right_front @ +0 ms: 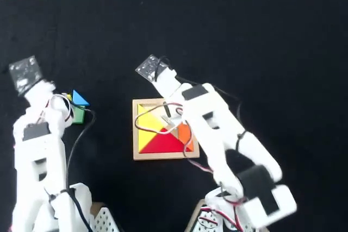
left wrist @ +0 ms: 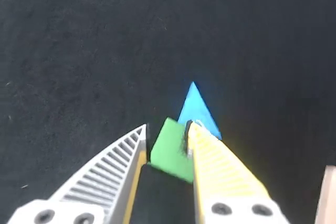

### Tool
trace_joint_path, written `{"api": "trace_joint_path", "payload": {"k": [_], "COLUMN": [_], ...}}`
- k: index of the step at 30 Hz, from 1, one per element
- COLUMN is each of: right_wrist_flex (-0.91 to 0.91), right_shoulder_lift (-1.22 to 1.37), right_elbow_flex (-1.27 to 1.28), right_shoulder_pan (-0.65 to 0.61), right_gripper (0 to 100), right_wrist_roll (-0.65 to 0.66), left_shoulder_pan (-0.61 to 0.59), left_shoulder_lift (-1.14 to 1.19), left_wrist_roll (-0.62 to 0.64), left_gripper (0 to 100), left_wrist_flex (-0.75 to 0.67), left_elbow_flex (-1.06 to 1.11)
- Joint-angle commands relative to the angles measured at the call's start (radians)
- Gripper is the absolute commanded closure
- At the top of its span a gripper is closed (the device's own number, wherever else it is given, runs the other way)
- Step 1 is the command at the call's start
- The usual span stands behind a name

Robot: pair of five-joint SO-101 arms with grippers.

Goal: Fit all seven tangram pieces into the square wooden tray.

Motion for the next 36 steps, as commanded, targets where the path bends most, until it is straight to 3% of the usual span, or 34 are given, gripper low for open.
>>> {"api": "trace_joint_path", "payload": {"k": [1,4,10,16,21,36], "right_wrist_flex": [-0.094,-0.176,-0.256,-0.33,-0.341,-0.362], "right_shoulder_lift": [-0.122,-0.196,-0.259,-0.239,-0.203,-0.176], "right_elbow_flex": [0.065,0.124,0.171,0.206,0.2,0.2], "right_shoulder_pan": [0.06,0.114,0.207,0.209,0.207,0.207], "right_gripper": [98.7,98.7,98.7,98.7,98.7,98.7], "right_wrist_roll": [-0.002,-0.068,-0.164,-0.17,-0.167,-0.167], "left_shoulder_pan": [0.068,0.038,-0.05,-0.071,-0.021,0.027], "left_shoulder_lift": [0.115,0.278,0.539,0.712,0.752,0.792], "left_wrist_roll": [-0.298,-0.351,-0.347,-0.347,-0.267,-0.27], "left_gripper": [86,86,80,74,74,74], "left_wrist_flex": [0.305,0.416,0.41,0.264,0.242,0.224], "left_elbow_flex": [-0.269,-0.417,-0.519,-0.524,-0.539,-0.572]}}
